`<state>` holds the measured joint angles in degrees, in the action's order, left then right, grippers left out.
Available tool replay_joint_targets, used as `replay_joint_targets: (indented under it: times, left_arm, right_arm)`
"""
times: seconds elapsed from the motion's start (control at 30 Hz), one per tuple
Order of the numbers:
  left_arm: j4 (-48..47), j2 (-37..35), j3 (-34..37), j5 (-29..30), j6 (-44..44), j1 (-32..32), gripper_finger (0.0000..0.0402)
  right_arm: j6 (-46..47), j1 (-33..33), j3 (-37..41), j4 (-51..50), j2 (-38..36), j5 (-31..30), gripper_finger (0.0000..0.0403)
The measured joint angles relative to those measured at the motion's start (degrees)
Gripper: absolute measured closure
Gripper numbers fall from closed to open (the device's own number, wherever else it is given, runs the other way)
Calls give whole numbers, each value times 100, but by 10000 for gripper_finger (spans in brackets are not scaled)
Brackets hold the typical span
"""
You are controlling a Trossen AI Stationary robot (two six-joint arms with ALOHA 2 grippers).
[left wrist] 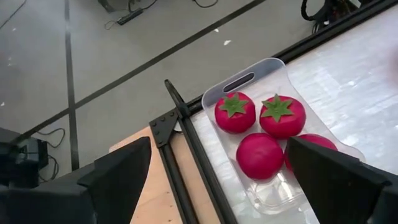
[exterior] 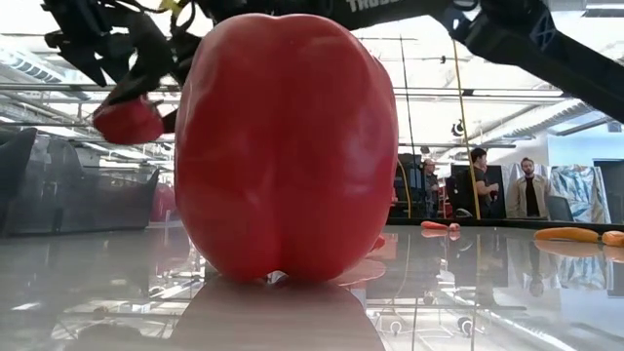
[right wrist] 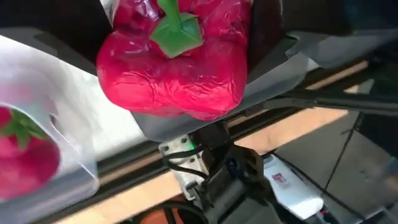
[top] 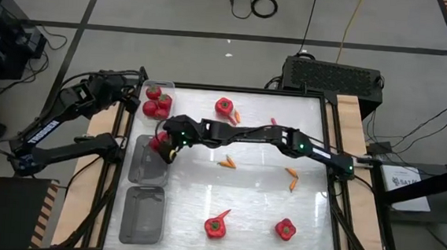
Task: Sort produce into baskets
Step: Put the red bell pepper into the top black bin
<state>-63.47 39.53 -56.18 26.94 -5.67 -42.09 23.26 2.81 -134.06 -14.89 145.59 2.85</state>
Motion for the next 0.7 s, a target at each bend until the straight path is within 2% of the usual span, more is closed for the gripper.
replay_joint_targets:
  times: [0.2,0.4,0.7]
  left_arm:
    - [-1,2,0,-41,-97,4,22]
    - [2,2,0,-165,-142,7,22]
    - [7,2,0,-261,-153,6,22]
  right_arm:
    - [-538,-98,2,497,235,8,112]
    - [-1103,-93,2,451,258,-421,112]
    - [-1394,-144,0,400,257,-434,112]
